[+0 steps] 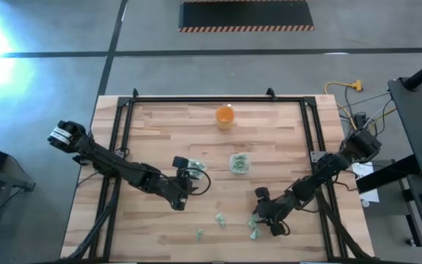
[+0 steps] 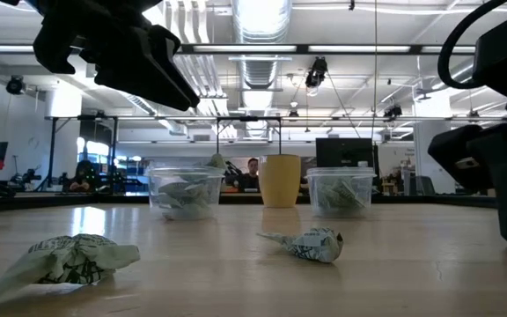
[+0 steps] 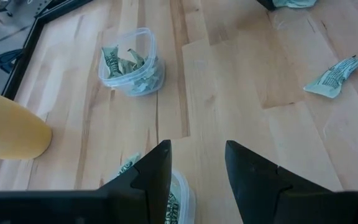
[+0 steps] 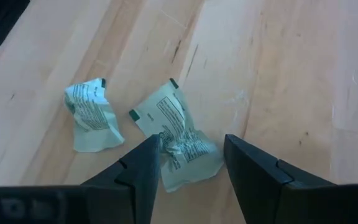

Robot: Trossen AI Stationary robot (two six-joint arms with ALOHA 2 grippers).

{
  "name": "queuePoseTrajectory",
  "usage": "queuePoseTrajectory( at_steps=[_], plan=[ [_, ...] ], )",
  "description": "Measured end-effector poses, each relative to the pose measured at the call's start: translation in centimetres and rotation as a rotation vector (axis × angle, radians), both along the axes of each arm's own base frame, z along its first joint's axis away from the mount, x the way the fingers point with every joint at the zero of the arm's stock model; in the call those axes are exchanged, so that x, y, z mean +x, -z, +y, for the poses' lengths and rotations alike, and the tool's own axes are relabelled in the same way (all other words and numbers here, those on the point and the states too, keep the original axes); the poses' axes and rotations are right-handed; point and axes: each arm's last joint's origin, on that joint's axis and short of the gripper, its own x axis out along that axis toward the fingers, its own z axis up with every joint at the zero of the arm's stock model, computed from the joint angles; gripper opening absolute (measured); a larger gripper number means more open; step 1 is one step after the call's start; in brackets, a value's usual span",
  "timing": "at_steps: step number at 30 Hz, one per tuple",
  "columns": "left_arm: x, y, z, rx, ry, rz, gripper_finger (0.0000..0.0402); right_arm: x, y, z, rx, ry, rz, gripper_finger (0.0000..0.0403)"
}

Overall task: Pick and place items into bin
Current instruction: Put the green sweetener bag into the right transparent food container

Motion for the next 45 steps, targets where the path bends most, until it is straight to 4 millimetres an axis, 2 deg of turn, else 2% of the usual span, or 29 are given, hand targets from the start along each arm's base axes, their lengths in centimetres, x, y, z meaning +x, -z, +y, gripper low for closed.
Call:
queuePoseTrajectory(
  at_steps=[7, 22, 30, 34, 38, 42, 45],
  plan=[
    [0.0, 0.0, 0.0, 0.000, 0.000, 0.000, 0.0135, 0.0, 0.0, -0.1, -0.024, 0.016, -0.012, 0.0154],
    [0.0, 0.0, 0.0, 0.000, -0.001, 0.000, 0.0135, 0.1, 0.0, -0.2, -0.067, -0.002, -0.038, 0.0052],
    [0.0, 0.0, 0.0, 0.000, -0.001, 0.000, 0.0135, 0.1, -1.1, -0.4, -0.124, 0.011, -0.119, 0.0022],
    [0.0, 0.0, 0.0, 0.000, 0.000, 0.001, 0.0135, 0.2, -2.4, -0.7, -0.204, 0.034, -0.212, 0.0018],
    [-0.1, 0.2, 0.0, 0.003, 0.000, 0.006, 0.0135, 0.2, -4.0, -1.5, -0.381, 0.129, -0.342, 0.0018],
    [-0.2, 0.4, 0.1, 0.005, 0.000, 0.012, 0.0135, 0.4, -5.7, -2.8, -0.570, 0.266, -0.438, 0.0018],
    [-0.2, 0.4, 0.1, 0.006, 0.000, 0.013, 0.0135, 0.8, -6.5, -4.2, -0.650, 0.339, -0.454, 0.0018]
  ],
)
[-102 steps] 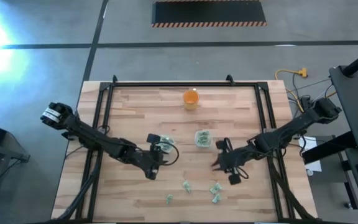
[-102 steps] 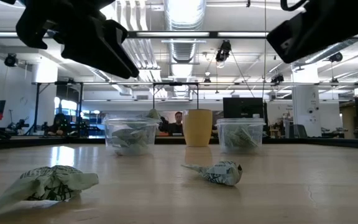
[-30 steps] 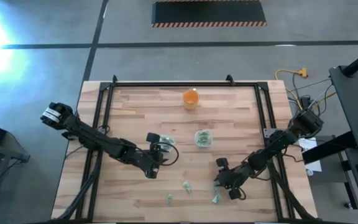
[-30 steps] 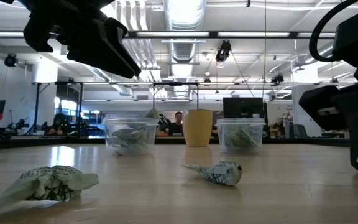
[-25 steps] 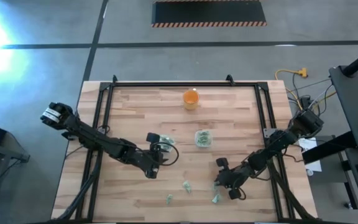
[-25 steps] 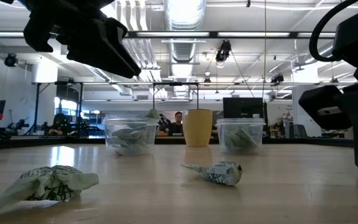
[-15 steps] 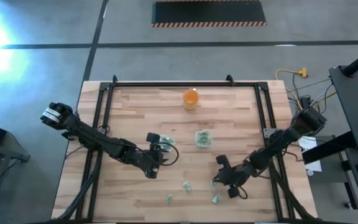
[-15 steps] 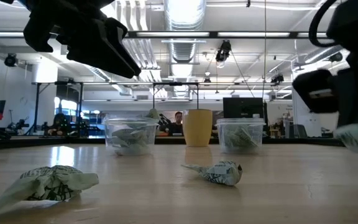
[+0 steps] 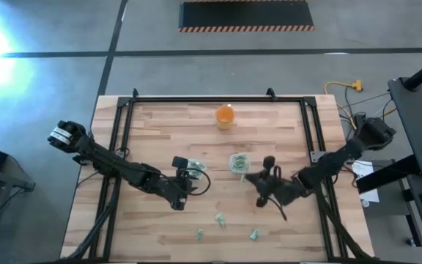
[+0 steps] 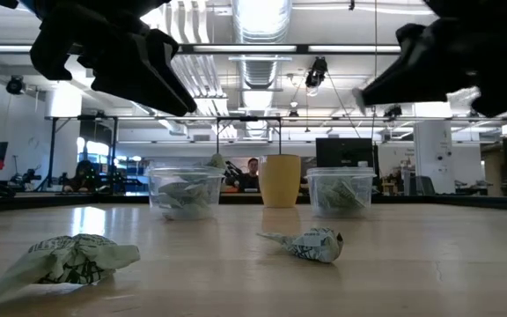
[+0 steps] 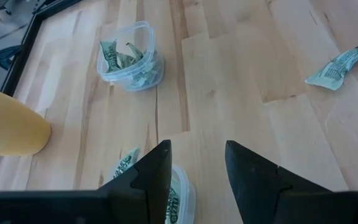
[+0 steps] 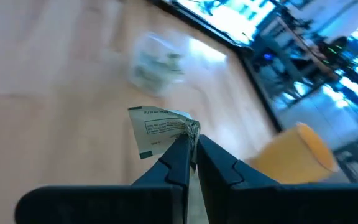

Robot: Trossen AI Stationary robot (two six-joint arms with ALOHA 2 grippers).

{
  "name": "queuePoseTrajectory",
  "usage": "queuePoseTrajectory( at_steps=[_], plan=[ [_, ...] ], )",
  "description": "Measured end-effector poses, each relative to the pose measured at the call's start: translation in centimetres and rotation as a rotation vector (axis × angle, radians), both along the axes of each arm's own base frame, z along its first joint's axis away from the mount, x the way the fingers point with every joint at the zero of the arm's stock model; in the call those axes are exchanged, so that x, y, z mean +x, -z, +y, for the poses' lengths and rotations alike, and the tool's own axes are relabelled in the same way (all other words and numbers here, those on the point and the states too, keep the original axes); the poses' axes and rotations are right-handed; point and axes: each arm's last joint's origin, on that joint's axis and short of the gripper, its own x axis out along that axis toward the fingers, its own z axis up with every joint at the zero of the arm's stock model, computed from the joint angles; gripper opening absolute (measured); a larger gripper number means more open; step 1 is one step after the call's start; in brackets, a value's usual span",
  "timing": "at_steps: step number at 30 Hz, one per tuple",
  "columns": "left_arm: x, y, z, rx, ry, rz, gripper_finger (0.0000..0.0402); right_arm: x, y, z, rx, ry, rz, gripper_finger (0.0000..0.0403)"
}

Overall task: Pick and place items into bin
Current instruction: Put the green sweetener bag into the right transparent food container

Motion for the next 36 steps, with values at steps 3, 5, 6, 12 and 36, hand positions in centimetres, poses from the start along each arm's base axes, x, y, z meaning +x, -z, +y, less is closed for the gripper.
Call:
queuePoseTrajectory(
  at_steps=[3, 5, 6, 12, 36],
  plan=[
    [0.0, 0.0, 0.0, 0.000, 0.000, 0.000, 0.0135, 0.7, -0.4, -1.7, -0.007, 0.065, -0.006, 0.0018],
    [0.0, 0.0, 0.0, 0.000, 0.000, 0.000, 0.0135, 1.2, -0.3, -2.9, -0.005, 0.112, -0.001, 0.0018],
    [0.0, 0.0, 0.0, 0.000, 0.000, 0.001, 0.0135, 1.5, -0.2, -3.4, -0.006, 0.133, 0.005, 0.0018],
    [0.0, 0.0, 0.0, 0.001, 0.000, 0.001, 0.0135, 2.6, 0.8, -6.1, 0.029, 0.215, 0.046, 0.0018],
    [-0.1, 0.2, 0.0, 0.010, 0.005, 0.007, 0.0135, 4.0, 4.5, -7.4, 0.124, 0.229, 0.181, 0.0018]
  ],
)
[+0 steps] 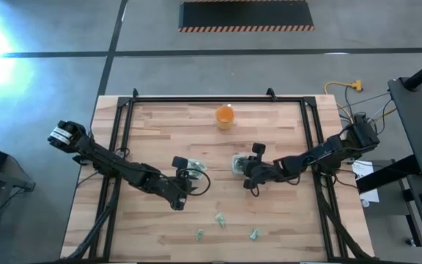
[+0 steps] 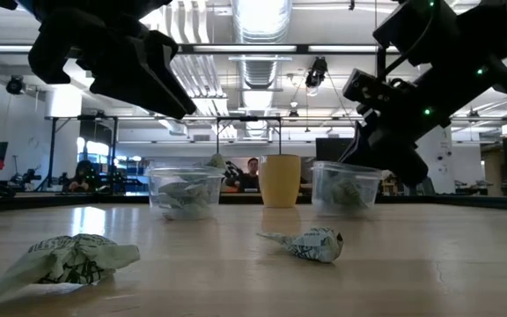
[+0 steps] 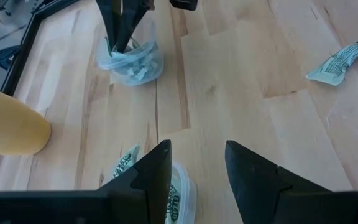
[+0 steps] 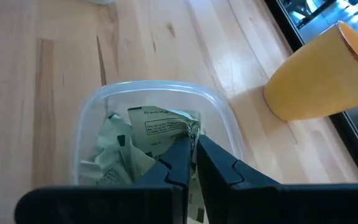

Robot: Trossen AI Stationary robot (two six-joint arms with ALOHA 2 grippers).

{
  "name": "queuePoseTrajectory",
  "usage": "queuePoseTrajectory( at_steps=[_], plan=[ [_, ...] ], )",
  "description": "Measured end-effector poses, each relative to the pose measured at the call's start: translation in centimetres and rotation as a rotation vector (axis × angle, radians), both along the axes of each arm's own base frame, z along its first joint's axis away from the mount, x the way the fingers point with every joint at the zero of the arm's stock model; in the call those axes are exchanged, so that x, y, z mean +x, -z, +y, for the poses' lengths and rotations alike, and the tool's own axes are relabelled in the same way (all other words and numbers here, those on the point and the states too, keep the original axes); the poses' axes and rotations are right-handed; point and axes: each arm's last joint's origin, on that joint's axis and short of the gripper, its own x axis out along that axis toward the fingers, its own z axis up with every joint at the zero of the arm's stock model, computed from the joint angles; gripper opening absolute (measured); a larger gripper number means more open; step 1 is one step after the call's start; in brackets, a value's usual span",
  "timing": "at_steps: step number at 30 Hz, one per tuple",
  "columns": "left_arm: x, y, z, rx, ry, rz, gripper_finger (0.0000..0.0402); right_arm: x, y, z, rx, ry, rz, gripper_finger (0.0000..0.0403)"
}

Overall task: Pick and place items into bin
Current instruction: Put the green sweetener bag into the right transparent food container, then put the green sweetener bag into the left transparent food container

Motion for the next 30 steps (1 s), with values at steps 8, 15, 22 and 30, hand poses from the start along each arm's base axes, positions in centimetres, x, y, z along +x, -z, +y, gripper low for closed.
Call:
queuePoseTrajectory(
  at_steps=[8, 15, 22, 30],
  plan=[
    [-0.1, 0.1, 0.0, 0.002, 0.000, 0.004, 0.0135, 0.7, -0.5, 0.0, 0.000, -0.013, -0.009, 0.0018],
    [-0.1, 0.3, 0.1, 0.003, -0.001, 0.009, 0.0135, 0.9, -0.8, 0.1, -0.014, -0.044, 0.003, 0.0044],
    [-0.1, 0.3, 0.1, 0.004, -0.001, 0.009, 0.0135, 0.8, -0.8, 0.0, -0.027, -0.023, 0.031, 0.0104],
    [-0.1, 0.3, 0.1, 0.003, -0.001, 0.009, 0.0135, 0.5, -2.9, 0.0, -0.020, 0.018, 0.082, 0.0138]
  ],
)
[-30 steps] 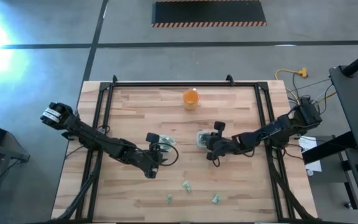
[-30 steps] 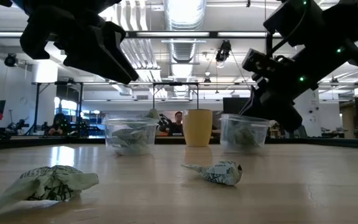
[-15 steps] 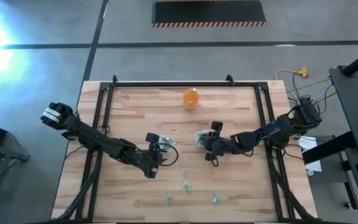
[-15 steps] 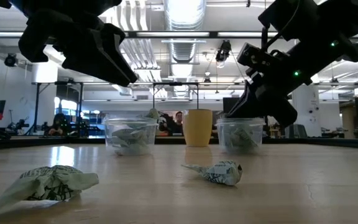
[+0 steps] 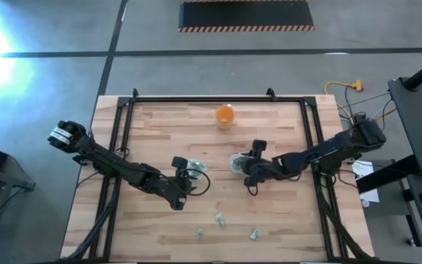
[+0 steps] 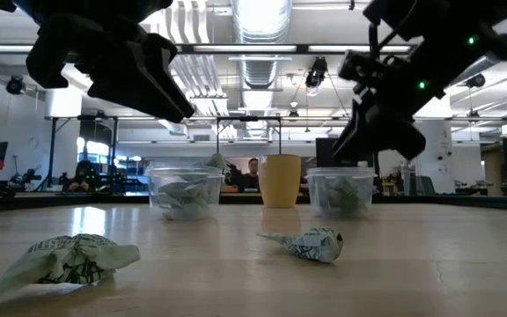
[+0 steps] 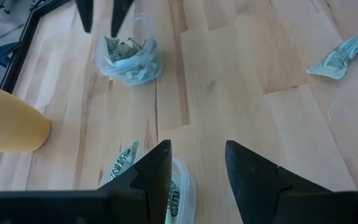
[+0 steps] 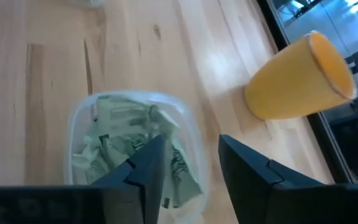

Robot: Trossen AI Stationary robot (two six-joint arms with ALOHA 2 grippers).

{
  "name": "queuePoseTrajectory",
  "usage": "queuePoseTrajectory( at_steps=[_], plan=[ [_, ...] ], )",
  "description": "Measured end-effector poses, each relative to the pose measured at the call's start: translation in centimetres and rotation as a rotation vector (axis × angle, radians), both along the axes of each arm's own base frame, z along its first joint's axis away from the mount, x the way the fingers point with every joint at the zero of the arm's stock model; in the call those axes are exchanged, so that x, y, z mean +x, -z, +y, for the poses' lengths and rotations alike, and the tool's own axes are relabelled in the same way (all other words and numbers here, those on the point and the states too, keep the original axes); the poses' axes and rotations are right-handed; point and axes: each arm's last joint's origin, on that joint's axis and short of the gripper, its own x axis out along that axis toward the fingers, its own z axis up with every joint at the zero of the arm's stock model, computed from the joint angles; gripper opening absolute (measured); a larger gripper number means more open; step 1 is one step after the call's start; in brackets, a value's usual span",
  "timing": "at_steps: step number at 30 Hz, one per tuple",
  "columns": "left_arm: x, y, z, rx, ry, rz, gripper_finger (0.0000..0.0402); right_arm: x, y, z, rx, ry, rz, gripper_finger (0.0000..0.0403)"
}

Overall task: Pick and place items into bin
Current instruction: Put the green sweetener bag into the left transparent food container

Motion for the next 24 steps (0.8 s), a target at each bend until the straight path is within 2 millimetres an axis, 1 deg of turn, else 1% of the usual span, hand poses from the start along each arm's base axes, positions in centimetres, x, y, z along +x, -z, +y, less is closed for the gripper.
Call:
queuePoseTrajectory(
  at_steps=[4, 9, 14, 17, 20, 24],
  plan=[
    [0.0, 0.0, 0.0, -0.001, 0.000, -0.001, 0.0135, -0.3, -1.8, 0.2, 0.021, 0.009, -0.022, 0.0143],
    [0.0, 0.0, 0.0, -0.014, -0.005, -0.002, 0.0135, -1.2, -3.8, 1.1, 0.042, -0.032, -0.091, 0.0142],
    [0.0, 0.1, -0.4, -0.133, 0.034, 0.017, 0.0135, -2.5, -5.6, 2.5, 0.039, -0.130, -0.136, 0.0133],
    [-0.1, 0.1, -0.7, -0.231, 0.045, 0.032, 0.0135, -3.1, -6.3, 3.3, 0.028, -0.190, -0.147, 0.0128],
    [-0.1, 0.2, -1.2, -0.323, 0.067, 0.044, 0.0135, -3.6, -6.5, 4.0, 0.016, -0.235, -0.144, 0.0123],
    [0.0, 0.6, -2.9, -0.397, 0.176, 0.041, 0.0135, -3.8, -6.4, 4.4, 0.005, -0.265, -0.131, 0.0117]
  ],
)
